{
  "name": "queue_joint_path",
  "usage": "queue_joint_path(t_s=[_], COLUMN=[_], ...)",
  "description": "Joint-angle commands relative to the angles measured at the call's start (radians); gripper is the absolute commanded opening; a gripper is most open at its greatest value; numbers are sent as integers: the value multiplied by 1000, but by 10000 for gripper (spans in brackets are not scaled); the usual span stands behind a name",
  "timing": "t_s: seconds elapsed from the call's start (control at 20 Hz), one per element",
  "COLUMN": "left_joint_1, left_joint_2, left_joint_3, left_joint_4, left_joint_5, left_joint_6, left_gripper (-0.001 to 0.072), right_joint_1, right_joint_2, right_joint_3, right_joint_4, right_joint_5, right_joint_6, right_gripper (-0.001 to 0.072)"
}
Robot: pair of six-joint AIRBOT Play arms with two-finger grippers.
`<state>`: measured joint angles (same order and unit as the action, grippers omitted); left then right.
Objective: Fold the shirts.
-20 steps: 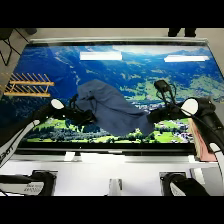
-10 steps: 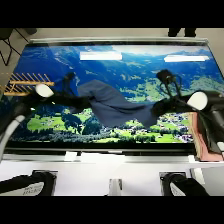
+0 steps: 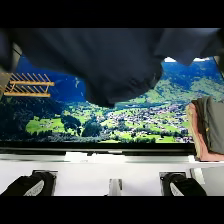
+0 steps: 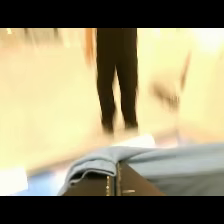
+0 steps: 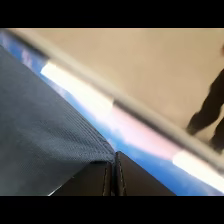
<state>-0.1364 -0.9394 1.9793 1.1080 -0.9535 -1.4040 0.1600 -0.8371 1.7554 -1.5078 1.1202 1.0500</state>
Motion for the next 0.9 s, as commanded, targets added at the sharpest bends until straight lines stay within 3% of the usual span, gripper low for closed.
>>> queue_joint_path(t_s=[0.0,0.2,0.3,0.55,0.7,0.85], left_joint_1=[10,10,10,8,5,5], left_joint_2=[84,83,63,-29,-91,-196], left_joint_3=[71,-2,-47,-317,-566,-729], left_joint_4=[46,102,118,119,115,97], left_joint_5=[32,-49,-74,-258,-249,-186], left_joint_6=[-53,-53,-53,-53,-53,-56], left_gripper=[36,36,36,36,37,37], right_joint_1=[-1,-1,-1,-1,-1,0], right_joint_2=[87,111,80,-176,-426,-682], right_joint_3=[93,92,92,89,89,90], right_joint_4=[-32,-41,-53,-71,-65,24], right_joint_5=[14,63,151,299,254,95], right_joint_6=[5,5,4,4,5,19], right_gripper=[23,23,23,23,23,23])
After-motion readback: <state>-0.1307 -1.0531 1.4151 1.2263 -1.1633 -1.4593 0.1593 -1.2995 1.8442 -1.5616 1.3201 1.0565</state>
